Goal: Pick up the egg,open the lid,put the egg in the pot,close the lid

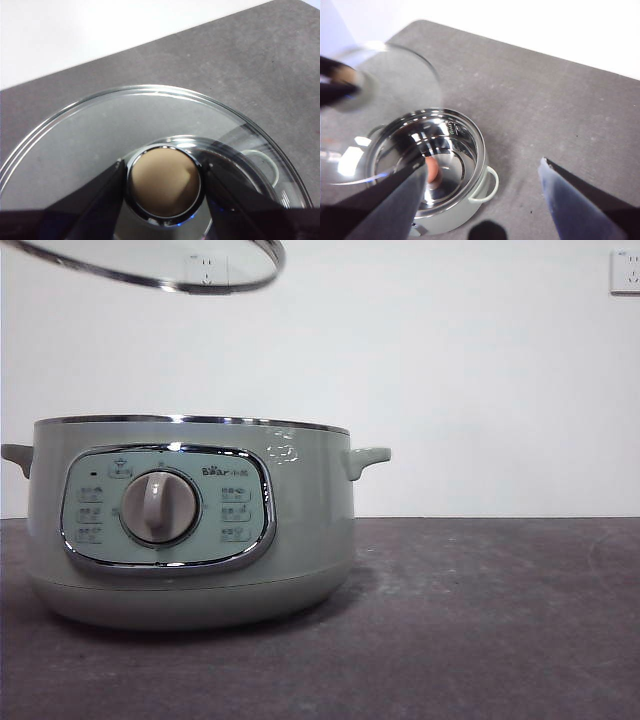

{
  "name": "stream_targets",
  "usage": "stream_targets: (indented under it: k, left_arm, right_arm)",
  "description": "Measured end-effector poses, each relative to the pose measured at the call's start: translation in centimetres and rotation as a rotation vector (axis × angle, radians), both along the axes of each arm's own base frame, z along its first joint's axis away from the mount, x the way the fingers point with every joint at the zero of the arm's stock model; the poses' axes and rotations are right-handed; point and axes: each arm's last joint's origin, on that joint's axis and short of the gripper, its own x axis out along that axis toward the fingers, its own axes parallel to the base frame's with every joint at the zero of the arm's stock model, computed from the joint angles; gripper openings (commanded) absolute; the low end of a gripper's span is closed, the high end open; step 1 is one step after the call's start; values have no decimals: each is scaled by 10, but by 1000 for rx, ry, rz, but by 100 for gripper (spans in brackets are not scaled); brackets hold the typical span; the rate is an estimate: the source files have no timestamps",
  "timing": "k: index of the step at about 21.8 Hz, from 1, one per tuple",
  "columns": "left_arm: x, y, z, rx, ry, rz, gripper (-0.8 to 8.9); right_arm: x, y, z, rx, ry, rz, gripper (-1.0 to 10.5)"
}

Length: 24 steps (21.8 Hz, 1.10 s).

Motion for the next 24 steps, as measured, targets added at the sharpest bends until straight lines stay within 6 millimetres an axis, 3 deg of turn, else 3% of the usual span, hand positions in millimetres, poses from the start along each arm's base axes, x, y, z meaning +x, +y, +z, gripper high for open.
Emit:
stream_targets:
  k: [7,13,19,24]
  left_arm:
    - [18,-10,-58,-30,45,19,-9]
    - [23,-18,-95,-116,35,22,-9]
    - [22,-21,-117,-143,37,23,-9]
    - [24,-23,-118,-156,27,24,-9]
  right_arm:
    - [-10,-9,1,-6,12,-2,378]
    - [-12,-11,-2,-28,47,-6,378]
    - [-13,-11,-2,-29,50,-6,378]
    - [-13,-11,-2,-29,50,-6,378]
